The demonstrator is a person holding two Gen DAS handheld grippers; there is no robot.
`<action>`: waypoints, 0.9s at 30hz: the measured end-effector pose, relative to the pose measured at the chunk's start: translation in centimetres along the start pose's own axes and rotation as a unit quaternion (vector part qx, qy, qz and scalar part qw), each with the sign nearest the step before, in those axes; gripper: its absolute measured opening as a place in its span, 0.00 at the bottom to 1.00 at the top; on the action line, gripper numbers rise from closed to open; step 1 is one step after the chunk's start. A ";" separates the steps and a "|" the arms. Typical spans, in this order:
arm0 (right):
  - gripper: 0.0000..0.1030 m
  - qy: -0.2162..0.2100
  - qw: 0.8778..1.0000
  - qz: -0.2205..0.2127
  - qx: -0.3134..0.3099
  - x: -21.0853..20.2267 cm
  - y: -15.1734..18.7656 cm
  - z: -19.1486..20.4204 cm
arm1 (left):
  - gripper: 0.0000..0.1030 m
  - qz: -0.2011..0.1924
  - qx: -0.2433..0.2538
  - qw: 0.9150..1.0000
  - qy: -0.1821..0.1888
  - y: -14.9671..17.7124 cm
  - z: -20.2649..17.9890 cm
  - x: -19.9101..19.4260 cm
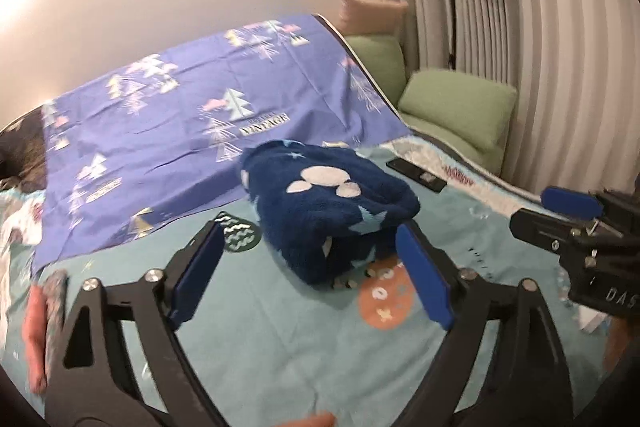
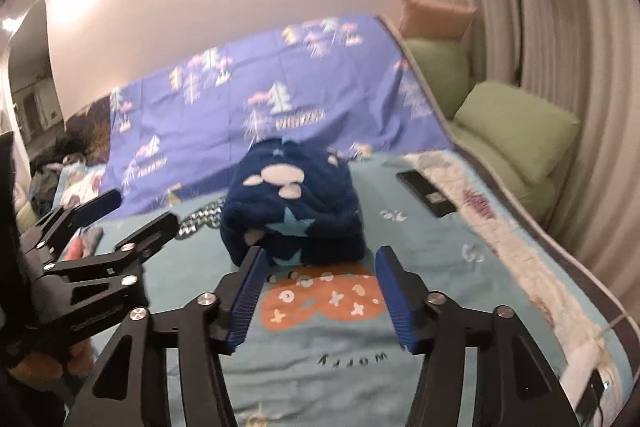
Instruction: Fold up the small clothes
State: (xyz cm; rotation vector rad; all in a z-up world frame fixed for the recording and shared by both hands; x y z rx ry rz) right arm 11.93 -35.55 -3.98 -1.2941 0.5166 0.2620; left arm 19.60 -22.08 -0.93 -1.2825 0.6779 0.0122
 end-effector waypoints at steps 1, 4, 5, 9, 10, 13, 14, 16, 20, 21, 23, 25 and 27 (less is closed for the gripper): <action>0.61 0.001 1.000 -0.008 0.003 -1.1 0.2 0.1 | 0.91 -0.004 -0.006 1.000 -0.004 0.1 0.2 -1.1; 0.70 0.003 1.000 -0.024 0.004 -3.6 0.9 0.4 | 0.93 -0.005 -0.017 1.000 -0.019 0.5 0.7 -4.0; 0.72 0.005 1.000 -0.031 0.002 -4.5 1.2 0.6 | 0.93 -0.005 -0.022 0.999 -0.025 0.8 0.8 -5.1; 0.74 0.002 0.999 -0.039 -0.011 -7.1 2.2 1.7 | 0.93 -0.004 -0.034 0.999 -0.028 1.9 0.9 -8.0; 0.75 -0.002 0.999 -0.037 -0.011 -7.7 2.6 2.1 | 0.94 -0.004 -0.036 0.999 -0.028 2.2 0.9 -8.6; 0.77 -0.010 1.000 -0.020 -0.001 -8.8 3.6 2.9 | 0.94 0.001 -0.037 0.999 -0.034 3.2 0.9 -10.3; 0.77 -0.014 1.000 -0.017 0.003 -9.2 4.0 3.2 | 0.94 0.002 -0.037 0.999 -0.037 3.5 0.9 -10.8; 0.77 -0.018 1.000 -0.011 0.007 -9.7 4.7 3.6 | 0.94 0.002 -0.036 0.999 -0.041 4.2 0.8 -11.9; 0.77 -0.006 1.000 -0.016 -0.007 -10.9 5.4 4.4 | 0.94 0.006 -0.041 0.998 -0.042 5.4 0.7 -13.6; 0.77 -0.001 1.000 -0.019 -0.012 -11.2 5.6 4.7 | 0.94 0.008 -0.042 0.998 -0.041 5.6 0.7 -13.8; 0.77 0.002 1.000 -0.020 -0.015 -11.7 5.9 4.9 | 0.94 0.009 -0.042 0.998 -0.043 6.0 0.8 -14.4; 0.77 0.004 1.000 -0.021 -0.015 -12.2 6.1 5.2 | 0.94 0.008 -0.041 0.998 -0.045 6.3 0.7 -14.9; 0.78 0.005 1.000 -0.023 -0.016 -12.6 6.3 5.4 | 0.94 0.006 -0.038 0.998 -0.045 6.4 0.6 -15.4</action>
Point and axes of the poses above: each gripper's, at about its wrist camera, not at the fingertips, and x roughly the way its jaws point, z to its left, y to its underside, the point moved 9 cm from there along x, roughly the way its jaws point, and after that the axes turned 3 degrees about x, right-handed, at the moved point
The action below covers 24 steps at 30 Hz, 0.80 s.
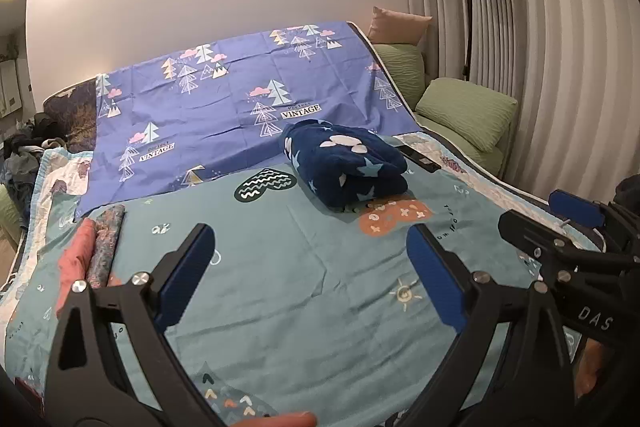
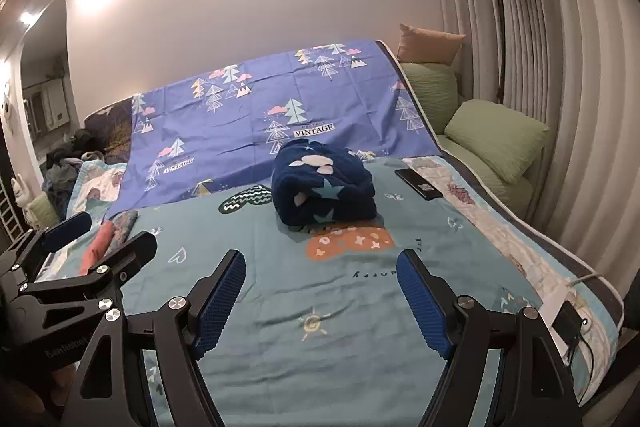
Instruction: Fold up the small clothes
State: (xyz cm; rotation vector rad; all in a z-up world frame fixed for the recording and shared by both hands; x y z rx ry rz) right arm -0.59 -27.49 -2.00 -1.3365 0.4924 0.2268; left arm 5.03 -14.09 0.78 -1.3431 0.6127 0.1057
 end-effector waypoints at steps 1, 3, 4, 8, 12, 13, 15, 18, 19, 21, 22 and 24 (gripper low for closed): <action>0.78 0.002 1.000 -0.002 -0.002 -0.3 0.1 0.1 | 0.94 -0.001 0.000 1.000 0.000 0.1 0.0 -0.2; 0.78 0.008 1.000 -0.005 -0.005 -0.6 0.1 0.2 | 0.94 -0.004 0.001 1.000 -0.001 0.1 0.0 -0.6; 0.78 0.011 1.000 -0.007 -0.007 -0.8 0.2 0.2 | 0.94 -0.005 0.002 1.000 -0.001 0.1 0.0 -0.8; 0.78 0.015 1.000 -0.009 -0.006 -1.4 0.4 0.1 | 0.94 -0.010 0.007 1.000 -0.005 0.2 -0.1 -1.4; 0.78 0.019 1.000 -0.006 -0.004 -1.5 0.7 -0.1 | 0.94 -0.008 0.008 1.000 -0.003 0.4 -0.2 -1.7; 0.79 0.021 1.000 -0.007 -0.004 -1.6 0.7 -0.1 | 0.94 -0.008 0.008 1.000 -0.004 0.4 -0.2 -1.7; 0.79 0.026 1.000 -0.010 -0.005 -1.8 0.7 -0.2 | 0.94 -0.006 0.009 1.000 -0.007 0.5 -0.2 -1.7; 0.79 0.031 0.999 -0.014 -0.005 -2.0 0.7 -0.5 | 0.94 -0.005 0.011 1.000 -0.012 0.6 -0.2 -1.5; 0.79 0.033 0.999 -0.015 -0.006 -2.0 0.7 -0.6 | 0.94 -0.005 0.010 1.000 -0.013 0.6 -0.2 -1.5; 0.79 0.036 0.999 -0.016 -0.006 -2.1 0.6 -0.8 | 0.94 -0.004 0.008 1.000 -0.015 0.7 -0.1 -1.6; 0.79 0.037 0.999 -0.016 -0.006 -2.1 0.7 -0.8 | 0.94 -0.004 0.007 1.000 -0.016 0.7 -0.1 -1.6; 0.79 0.039 0.999 -0.016 -0.007 -2.1 0.8 -0.8 | 0.94 -0.005 0.006 1.000 -0.018 0.7 -0.1 -1.6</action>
Point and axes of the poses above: each gripper's, at about its wrist camera, not at the fingertips, and x roughly the way its jaws point, z to its left, y to its underside, the point moved 9 cm from there along x, roughly the way its jaws point, and after that the axes turned 3 degrees about x, right-handed, at the moved point
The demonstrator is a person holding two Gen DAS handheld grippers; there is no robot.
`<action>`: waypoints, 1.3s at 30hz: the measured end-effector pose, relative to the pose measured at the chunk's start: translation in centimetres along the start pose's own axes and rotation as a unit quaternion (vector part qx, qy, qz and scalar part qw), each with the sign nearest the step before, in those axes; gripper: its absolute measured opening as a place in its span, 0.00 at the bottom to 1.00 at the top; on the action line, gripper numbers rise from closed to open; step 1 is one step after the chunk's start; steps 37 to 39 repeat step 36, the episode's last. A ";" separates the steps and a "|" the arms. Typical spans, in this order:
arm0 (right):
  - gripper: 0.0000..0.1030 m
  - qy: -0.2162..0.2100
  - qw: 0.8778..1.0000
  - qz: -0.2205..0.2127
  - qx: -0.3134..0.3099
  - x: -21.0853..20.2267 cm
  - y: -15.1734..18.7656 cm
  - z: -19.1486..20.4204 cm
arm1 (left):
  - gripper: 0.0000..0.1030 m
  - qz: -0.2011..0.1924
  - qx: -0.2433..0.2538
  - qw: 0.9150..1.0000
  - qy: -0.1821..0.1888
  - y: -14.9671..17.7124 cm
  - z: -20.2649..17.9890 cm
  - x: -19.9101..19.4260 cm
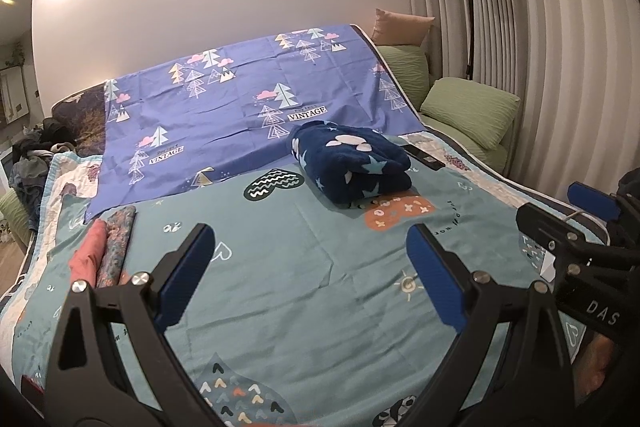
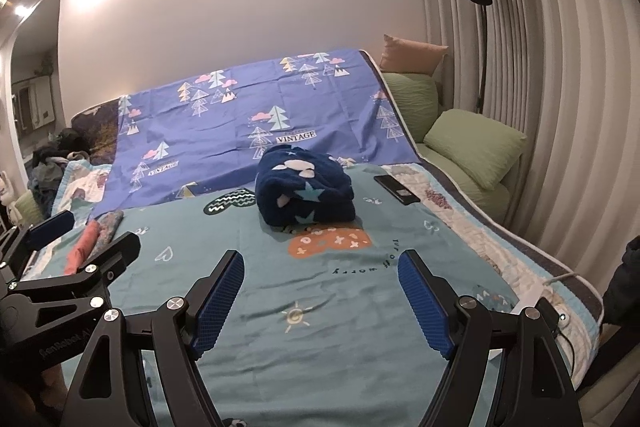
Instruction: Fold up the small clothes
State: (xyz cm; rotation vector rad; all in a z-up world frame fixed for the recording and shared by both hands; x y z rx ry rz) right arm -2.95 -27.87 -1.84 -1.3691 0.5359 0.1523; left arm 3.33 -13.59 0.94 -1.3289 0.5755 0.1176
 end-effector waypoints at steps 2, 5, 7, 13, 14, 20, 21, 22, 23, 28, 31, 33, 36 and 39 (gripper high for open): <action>0.79 0.001 1.000 0.002 0.001 0.1 0.1 0.0 | 0.94 0.000 -0.001 1.000 -0.003 0.0 0.0 -0.1; 0.79 0.001 1.000 0.002 0.003 0.1 0.1 -0.1 | 0.94 -0.001 0.000 1.000 -0.003 0.1 0.0 -0.2; 0.79 0.002 1.000 0.002 0.003 0.1 0.2 -0.2 | 0.94 -0.002 0.002 1.000 -0.004 0.1 -0.1 -0.3; 0.79 0.007 1.000 0.000 0.002 0.1 0.2 -0.4 | 0.94 -0.003 0.003 1.000 -0.004 0.0 -0.1 -0.4; 0.79 0.007 1.000 -0.001 0.001 0.1 0.2 -0.4 | 0.94 -0.003 0.001 1.000 -0.005 0.0 -0.1 -0.5; 0.79 0.010 1.000 -0.002 0.001 0.0 0.2 -0.6 | 0.94 -0.002 -0.002 1.000 -0.007 -0.2 0.1 -0.4; 0.79 0.009 1.000 -0.001 0.001 0.1 0.2 -0.6 | 0.94 -0.002 -0.002 1.000 -0.008 -0.2 0.1 -0.3; 0.79 0.009 1.000 -0.001 0.001 0.1 0.2 -0.6 | 0.94 -0.002 -0.003 1.000 -0.008 -0.2 0.2 -0.3; 0.79 0.009 1.000 -0.001 0.001 0.1 0.2 -0.6 | 0.94 -0.002 -0.003 1.000 -0.008 -0.2 0.2 -0.4; 0.79 0.009 1.000 -0.001 0.001 0.1 0.2 -0.7 | 0.94 -0.002 -0.002 1.000 -0.008 -0.2 0.2 -0.4; 0.80 0.010 1.000 -0.001 0.002 0.1 0.2 -0.7 | 0.94 -0.002 -0.003 1.000 -0.009 -0.2 0.2 -0.4; 0.80 0.009 1.000 -0.001 0.002 0.1 0.2 -0.7 | 0.94 -0.003 -0.003 1.000 -0.009 -0.3 0.3 -0.5; 0.80 0.009 1.000 -0.001 0.002 0.1 0.2 -0.8 | 0.94 -0.003 -0.002 1.000 -0.010 -0.3 0.4 -0.5; 0.80 0.009 1.000 -0.001 0.002 0.1 0.2 -0.8 | 0.94 -0.003 -0.002 1.000 -0.010 -0.3 0.4 -0.5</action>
Point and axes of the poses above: each gripper's, at about its wrist camera, not at the fingertips, and x roughly the way its jaws point, z to its left, y to its underside, the point moved 9 cm from there along x, roughly the way its jaws point, and after that the axes turned 3 degrees about x, right-handed, at the moved point
